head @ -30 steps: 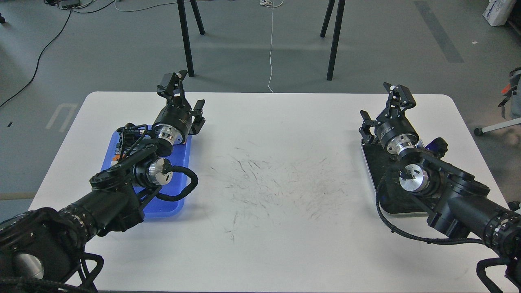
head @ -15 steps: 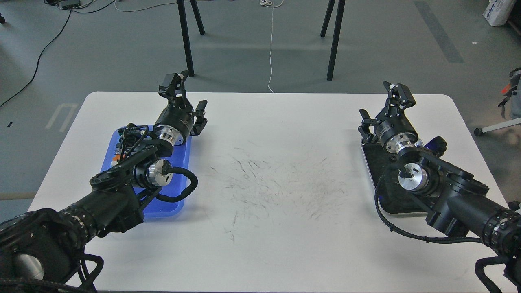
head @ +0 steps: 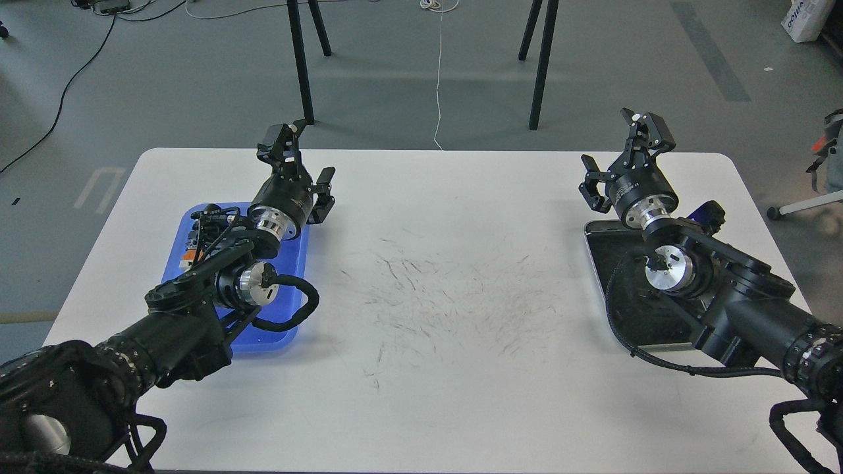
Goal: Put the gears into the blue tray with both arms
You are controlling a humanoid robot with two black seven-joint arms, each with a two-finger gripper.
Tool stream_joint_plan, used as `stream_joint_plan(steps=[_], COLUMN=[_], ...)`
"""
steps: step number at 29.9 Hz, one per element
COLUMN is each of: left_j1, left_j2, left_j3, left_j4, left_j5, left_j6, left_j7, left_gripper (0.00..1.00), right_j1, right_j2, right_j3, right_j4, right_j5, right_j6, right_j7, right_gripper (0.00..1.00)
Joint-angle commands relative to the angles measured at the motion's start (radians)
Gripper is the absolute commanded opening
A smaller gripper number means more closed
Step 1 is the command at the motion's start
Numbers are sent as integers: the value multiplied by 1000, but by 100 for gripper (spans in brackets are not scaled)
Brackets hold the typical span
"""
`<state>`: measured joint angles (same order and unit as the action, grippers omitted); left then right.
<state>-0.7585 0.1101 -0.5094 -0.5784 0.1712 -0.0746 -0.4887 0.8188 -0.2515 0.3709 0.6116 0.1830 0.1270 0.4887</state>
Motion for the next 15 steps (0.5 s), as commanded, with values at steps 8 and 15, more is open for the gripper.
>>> stream_joint_plan(steps=[8, 15], left_j1=[-5, -12], left_j2=[0, 0], left_j3=[37, 51], left_j4=[0, 0], left_j5=[36, 74], left_j6=[-27, -47], left_j7=[0, 0], left_gripper=[100, 100], right_j1=[5, 11], right_j2=[-2, -3], right_j3=[-1, -1], right_j4=[-1, -3], right_j5=[0, 0], right_j6=[3, 3], right_j7=[0, 0], right_gripper=[99, 99])
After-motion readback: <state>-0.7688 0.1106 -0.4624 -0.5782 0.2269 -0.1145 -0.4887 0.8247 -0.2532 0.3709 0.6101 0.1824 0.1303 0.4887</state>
